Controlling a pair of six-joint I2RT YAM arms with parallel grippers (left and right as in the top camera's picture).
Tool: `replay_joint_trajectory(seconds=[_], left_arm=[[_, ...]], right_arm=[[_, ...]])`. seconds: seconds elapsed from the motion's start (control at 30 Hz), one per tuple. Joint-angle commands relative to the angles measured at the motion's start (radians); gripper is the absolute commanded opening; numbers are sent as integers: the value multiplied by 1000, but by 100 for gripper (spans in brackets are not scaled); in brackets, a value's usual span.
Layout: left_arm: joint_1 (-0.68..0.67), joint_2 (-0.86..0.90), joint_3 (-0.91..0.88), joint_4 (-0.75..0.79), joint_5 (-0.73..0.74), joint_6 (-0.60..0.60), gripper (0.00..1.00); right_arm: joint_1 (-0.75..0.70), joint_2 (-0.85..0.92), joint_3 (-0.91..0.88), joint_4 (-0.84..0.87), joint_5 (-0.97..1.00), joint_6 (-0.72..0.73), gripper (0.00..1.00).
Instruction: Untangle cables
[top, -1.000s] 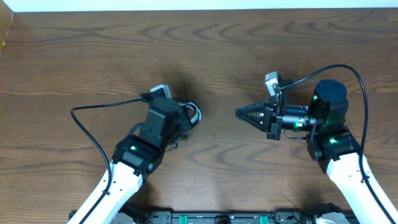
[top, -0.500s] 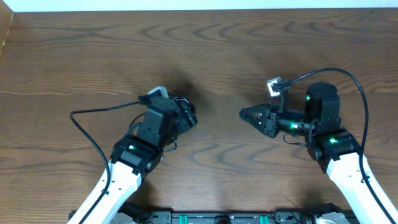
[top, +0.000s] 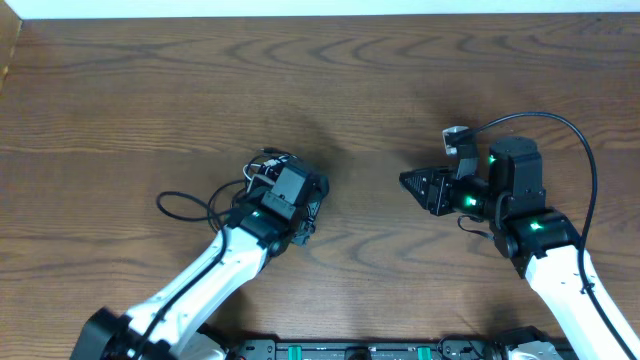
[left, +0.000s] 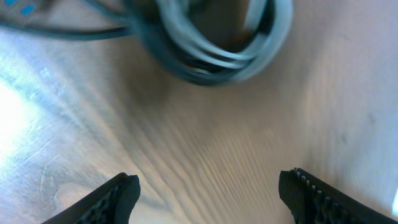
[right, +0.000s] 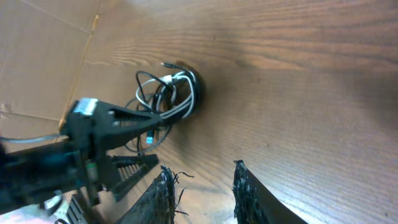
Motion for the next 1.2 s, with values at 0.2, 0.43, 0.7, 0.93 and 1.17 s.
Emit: replay_joint_trajectory(seconds=[0.2,0.43,0.7,0.93,1.17], left_arm=[[4,79,4,5,-233,-166,76],[4,193,4,111,-241,-165,66],[4,225,4,156,-380,-159,39],[3,248,4,156,-395,-116,8],[22,178,4,164,-218,51,8]], right_arm=[[-8,-11,13,-23,60,-10,32],[-8,-11,13,-21,100,-9,32],[-8,-11,13,-73,100,-9,32],[-8,-11,13,-68,100,-9,33],[-8,-11,13,-101,93,-9,29]])
